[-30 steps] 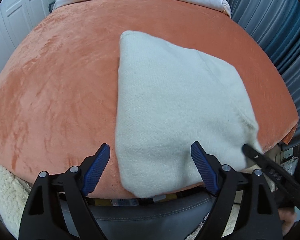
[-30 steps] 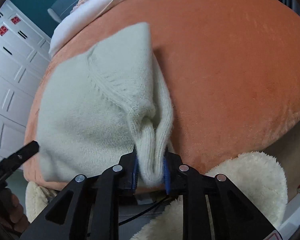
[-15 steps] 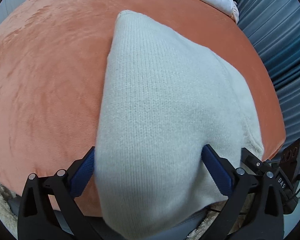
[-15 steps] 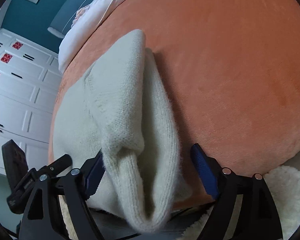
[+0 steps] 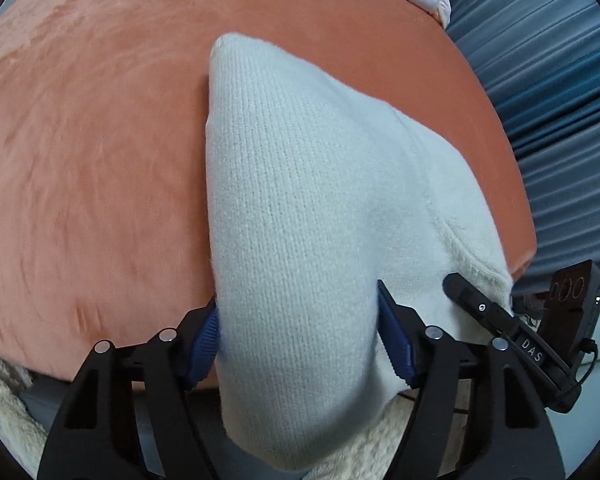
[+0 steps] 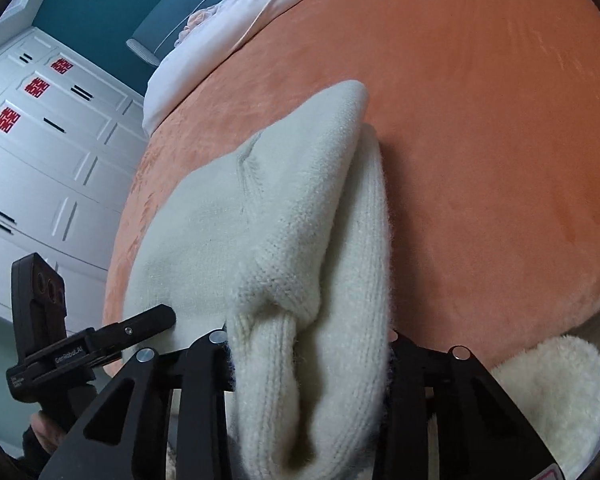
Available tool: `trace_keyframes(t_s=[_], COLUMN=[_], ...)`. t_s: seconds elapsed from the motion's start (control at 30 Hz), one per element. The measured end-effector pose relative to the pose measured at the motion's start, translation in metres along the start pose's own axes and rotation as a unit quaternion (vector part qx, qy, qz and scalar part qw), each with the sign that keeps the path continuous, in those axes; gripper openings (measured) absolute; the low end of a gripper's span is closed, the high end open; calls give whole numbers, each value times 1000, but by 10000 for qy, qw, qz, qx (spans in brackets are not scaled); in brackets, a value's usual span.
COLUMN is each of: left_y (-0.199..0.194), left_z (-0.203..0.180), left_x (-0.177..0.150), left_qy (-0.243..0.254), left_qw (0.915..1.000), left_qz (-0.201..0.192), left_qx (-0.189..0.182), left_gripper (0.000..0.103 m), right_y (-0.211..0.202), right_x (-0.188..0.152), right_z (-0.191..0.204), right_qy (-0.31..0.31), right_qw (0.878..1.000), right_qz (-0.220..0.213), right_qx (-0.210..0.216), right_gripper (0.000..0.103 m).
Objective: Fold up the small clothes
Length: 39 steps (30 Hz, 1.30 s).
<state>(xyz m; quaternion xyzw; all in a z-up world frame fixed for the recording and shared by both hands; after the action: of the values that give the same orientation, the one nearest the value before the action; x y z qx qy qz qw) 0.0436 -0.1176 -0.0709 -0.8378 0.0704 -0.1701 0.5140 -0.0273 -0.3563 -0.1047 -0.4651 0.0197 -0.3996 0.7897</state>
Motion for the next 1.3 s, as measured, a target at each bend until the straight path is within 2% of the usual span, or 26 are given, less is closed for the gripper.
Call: trace_keyframes(t_s=[0.1,0.13,0.23,0.3,0.33,0.37,0.43,0.53,0.67,0.8,0.87,0.97,1.03,1.1,1.17,1.2,1.23,1.27,1.3], left_y=[7,8,9,18,22,22,14,-13,-66,-142,-184,-214,-212,-190,-154,-137,-130,-128,-133], left_z=[7,8,10,8,9,7,-2,-7,-10,-13,-6,11,40,73,119,140,156,162,168], left_x=[-6,-5,12,21,26,26,28,26,28,30,26,24,23,29,26,21,13,7,-3], left_qy=[-10,-105,-220,-199,-256,-290,-121,42,109,457,662,711,574,417,131,-151,-394,-553,-668], left_qw=[10000,9999,9992,9994,9994,9994,9996,9984,9935,9819,9744,9670,9635,9645,9730,9770,9794,9807,9799], left_qz=[-48,-107,-333,-290,-206,-193,-226,-430,-909,-1616,-1994,-2357,-2575,-2607,-2244,-1959,-1778,-1720,-1772], left_qx=[7,-26,-61,-59,-90,-82,-80,-353,-675,-871,-805,-655,-445,42,530,833,868,746,635], left_gripper=[78,81,87,89,86,83,65,52,51,51,51,56,69,78,79,73,69,69,70], right_y=[5,9,19,29,32,35,29,5,-33,-72,-91,-100,-88,-55,-18,5,24,32,32], right_x=[-18,-22,-17,-9,-9,-8,-11,-10,-9,-4,-2,3,2,-2,-11,-17,-24,-30,-36], right_z=[-8,-14,-19,-16,-17,-16,-12,12,64,118,147,181,192,188,166,158,152,148,147], right_qy=[157,240,403,398,372,392,359,-12,-597,-1153,-1392,-1536,-1586,-1581,-1508,-1468,-1429,-1382,-1354], right_qw=[9996,9993,9986,9985,9985,9984,9989,9997,9961,9868,9799,9738,9720,9733,9803,9845,9866,9874,9883], right_qz=[237,285,324,359,379,372,255,-95,-592,-1129,-1427,-1626,-1621,-1516,-1219,-957,-704,-552,-465], right_qx=[-54,-95,-84,-124,-133,-157,-159,-235,-277,-120,70,420,618,681,374,48,-339,-539,-521], right_gripper=[38,43,59,62,60,52,37,33,32,32,32,34,40,45,50,50,45,40,39])
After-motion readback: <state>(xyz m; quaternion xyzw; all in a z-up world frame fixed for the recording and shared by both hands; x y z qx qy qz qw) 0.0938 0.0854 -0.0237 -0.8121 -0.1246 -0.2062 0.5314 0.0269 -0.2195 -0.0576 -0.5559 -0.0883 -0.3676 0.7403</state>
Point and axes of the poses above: each gripper's, at about its wrist camera, not at the fingertips, and y roughly the way its jaws point, z to its left, x to its top, the point moved 1 cm from there along y, roughly the way its jaws point, and after that the axes turned 1 degree about x, right-handed, at the moved point
